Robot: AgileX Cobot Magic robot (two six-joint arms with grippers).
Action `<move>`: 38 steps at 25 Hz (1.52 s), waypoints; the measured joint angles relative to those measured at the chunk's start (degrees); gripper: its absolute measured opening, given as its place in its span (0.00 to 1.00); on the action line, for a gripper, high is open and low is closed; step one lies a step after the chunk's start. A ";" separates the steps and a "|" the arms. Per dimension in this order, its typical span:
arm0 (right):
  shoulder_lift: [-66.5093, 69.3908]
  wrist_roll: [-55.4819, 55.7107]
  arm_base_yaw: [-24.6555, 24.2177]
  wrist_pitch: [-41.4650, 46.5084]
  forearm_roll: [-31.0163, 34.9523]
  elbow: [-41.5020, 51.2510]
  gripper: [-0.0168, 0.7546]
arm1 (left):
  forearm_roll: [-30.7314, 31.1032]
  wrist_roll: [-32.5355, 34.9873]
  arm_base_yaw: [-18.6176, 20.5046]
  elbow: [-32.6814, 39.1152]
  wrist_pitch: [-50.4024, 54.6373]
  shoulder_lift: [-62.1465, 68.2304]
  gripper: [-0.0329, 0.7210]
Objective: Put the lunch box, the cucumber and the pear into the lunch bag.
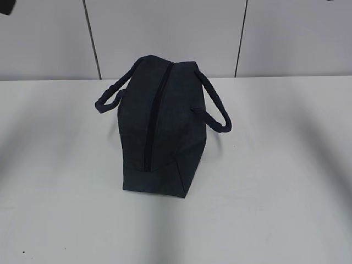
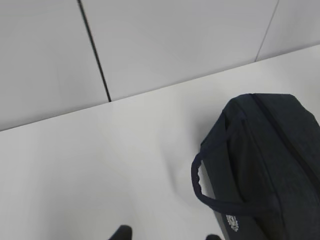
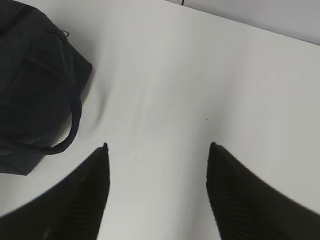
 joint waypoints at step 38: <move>-87.02 4.67 0.00 1.61 -3.63 68.92 0.64 | 7.29 -11.42 0.05 46.83 15.11 -75.72 0.42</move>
